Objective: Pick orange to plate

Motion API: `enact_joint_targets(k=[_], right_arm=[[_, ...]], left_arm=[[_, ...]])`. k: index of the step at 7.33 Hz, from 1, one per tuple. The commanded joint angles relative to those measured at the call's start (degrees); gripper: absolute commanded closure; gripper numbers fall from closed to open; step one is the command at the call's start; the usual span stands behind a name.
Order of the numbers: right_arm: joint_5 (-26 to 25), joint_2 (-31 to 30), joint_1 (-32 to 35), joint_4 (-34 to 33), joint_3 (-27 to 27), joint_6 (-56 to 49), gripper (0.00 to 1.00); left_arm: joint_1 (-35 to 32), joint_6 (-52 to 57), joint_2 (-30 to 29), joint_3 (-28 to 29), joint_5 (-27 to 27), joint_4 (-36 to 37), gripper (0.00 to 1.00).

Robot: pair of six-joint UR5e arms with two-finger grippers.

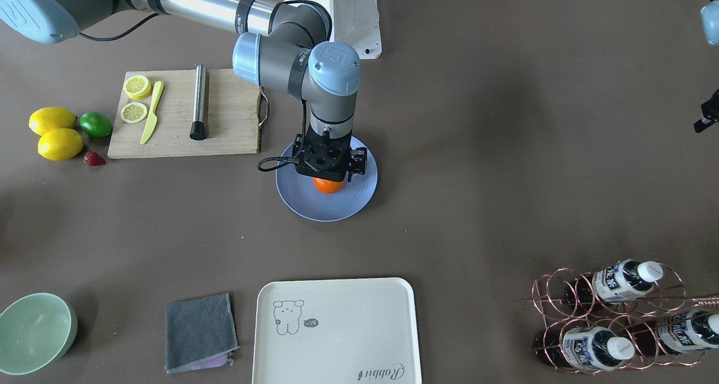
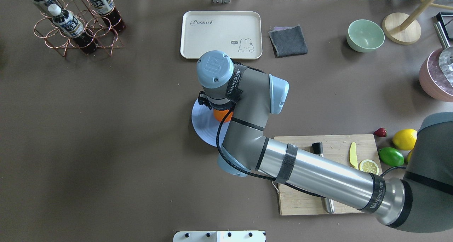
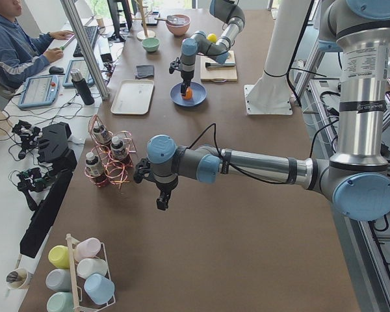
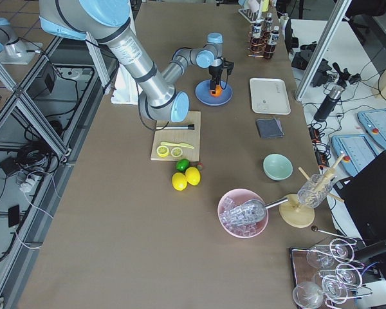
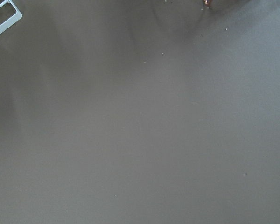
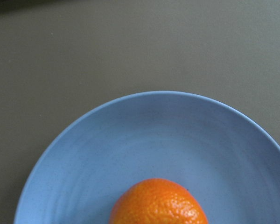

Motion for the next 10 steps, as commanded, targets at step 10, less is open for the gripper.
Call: enact_joint_targets(k=[10], right_arm=[[22.32,-30.34,38.36,-12.0,24.13,-53.08,0.0]], left_arm=[[-10.17,17.73,2.05,-0.13,-0.97,14.75,0.02]])
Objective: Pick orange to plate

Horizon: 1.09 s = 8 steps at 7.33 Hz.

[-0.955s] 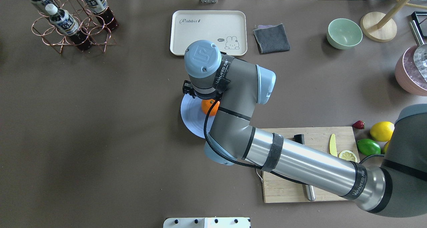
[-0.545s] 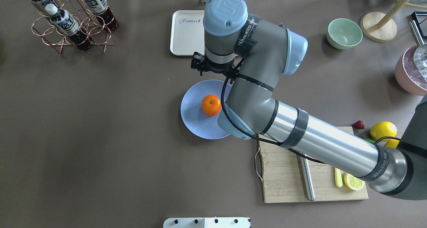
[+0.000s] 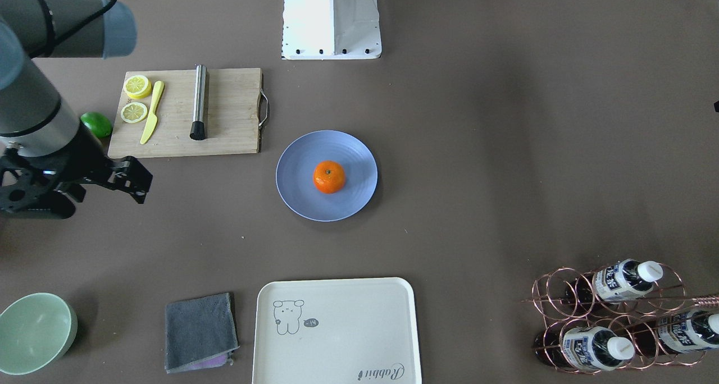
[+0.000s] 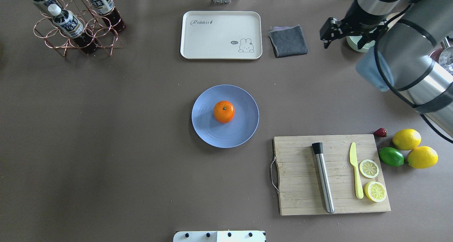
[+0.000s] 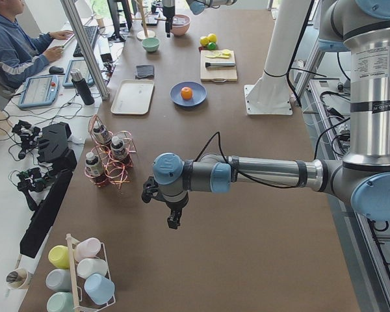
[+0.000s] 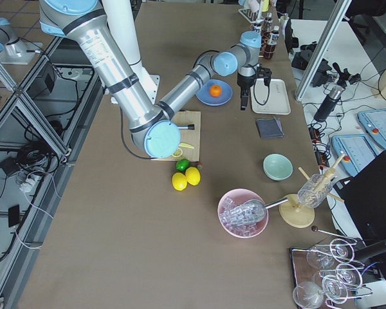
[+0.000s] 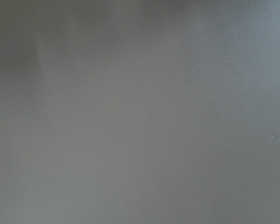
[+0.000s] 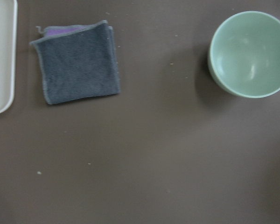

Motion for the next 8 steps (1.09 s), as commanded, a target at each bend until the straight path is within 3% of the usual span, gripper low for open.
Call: enact_joint_targets(k=[1,4,7,8], right_arm=[[4.31,-10.66,9.73,0.47,0.65,-19.27,0.0],[6.18,-25.0,21.52,0.64,0.47,-43.4,0.0],[5.74,-36.96,28.04,7.99,0.04,-46.63,0.0],[5.82,-37.43,28.49,8.64,-0.05,-46.53,0.0]], left_arm=[[-3.73,4.38,-0.52,-0.8,0.11,3.77,0.02],[-3.73,4.38,-0.26,-0.72,0.11,3.77,0.02],[-3.73,4.29,-0.08,-0.81,0.19,3.68,0.02],[-3.73,4.29,-0.26,-0.89,0.2,3.68,0.02]])
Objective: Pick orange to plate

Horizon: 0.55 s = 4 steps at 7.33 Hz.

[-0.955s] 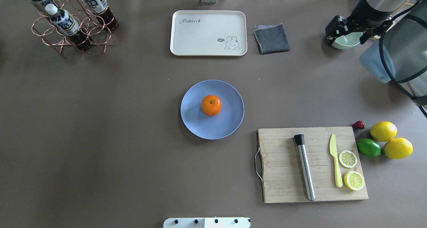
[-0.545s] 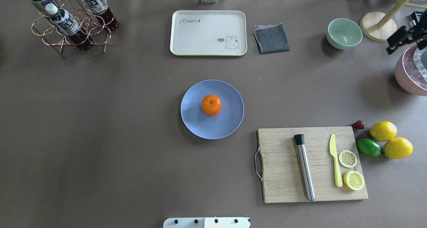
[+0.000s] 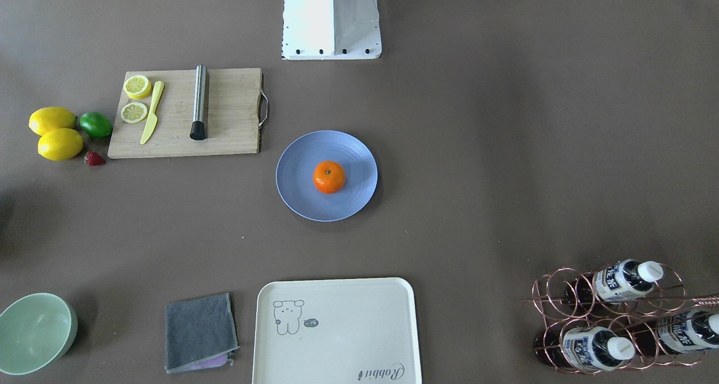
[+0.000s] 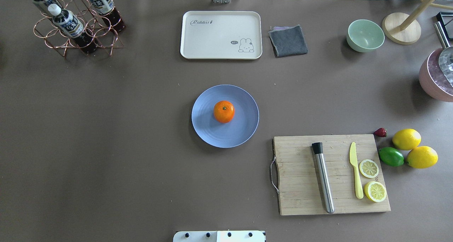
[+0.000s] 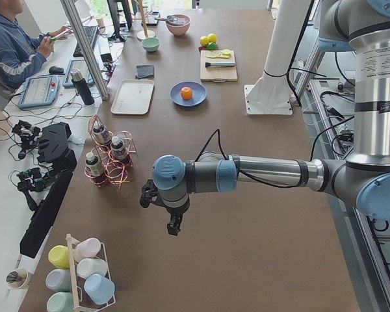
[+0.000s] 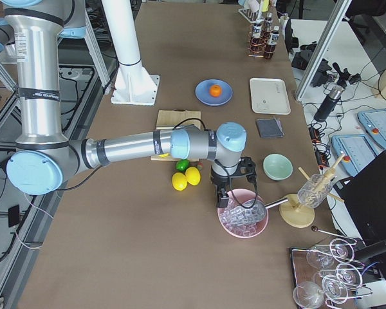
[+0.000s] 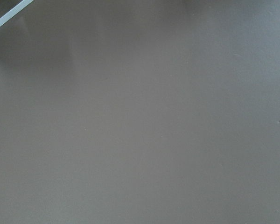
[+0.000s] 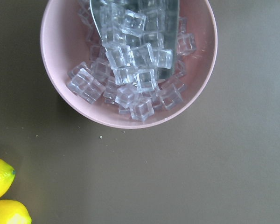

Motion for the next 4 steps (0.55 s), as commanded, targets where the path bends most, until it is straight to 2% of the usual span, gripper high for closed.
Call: enact_joint_targets(k=[1,4], right_arm=[[-0.07,-2.17,1.23,2.1,-0.14,-0.11,0.0],[0.19,-2.08,1.14,2.1,-0.49,-0.11,0.0]], left_arm=[[0.08,-0.54,0.41,0.35,0.2,-0.03,0.02],[-0.1,-0.2,2.18,0.0,0.37,-0.21,0.02]])
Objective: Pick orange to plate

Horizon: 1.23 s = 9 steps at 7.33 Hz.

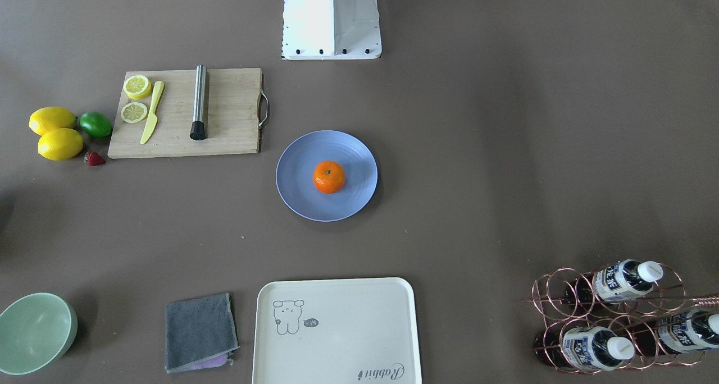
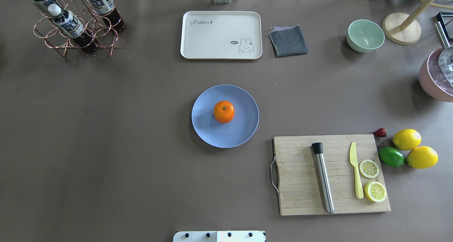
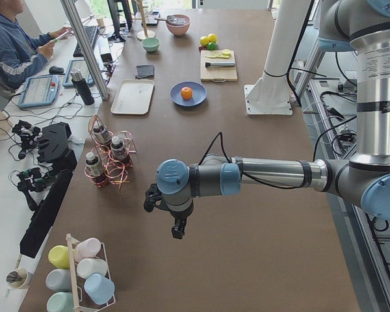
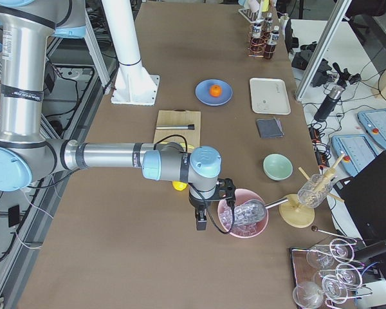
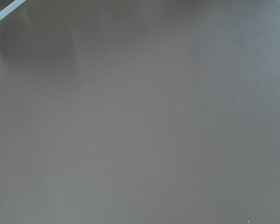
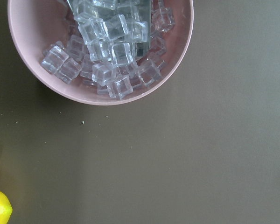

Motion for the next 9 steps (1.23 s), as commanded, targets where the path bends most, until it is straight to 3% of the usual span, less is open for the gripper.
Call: enact_joint_targets(k=[1,9], right_arm=[[0.05,-0.02,0.02,0.03,-0.06,-0.04,0.0],[0.22,0.15,0.02,0.12,-0.06,-0.39,0.0]], left_arm=[[-0.03,0.04,0.43,0.16,0.08,-0.04,0.02],[-0.03,-0.22,1.14,0.69,-0.09,0.22,0.02]])
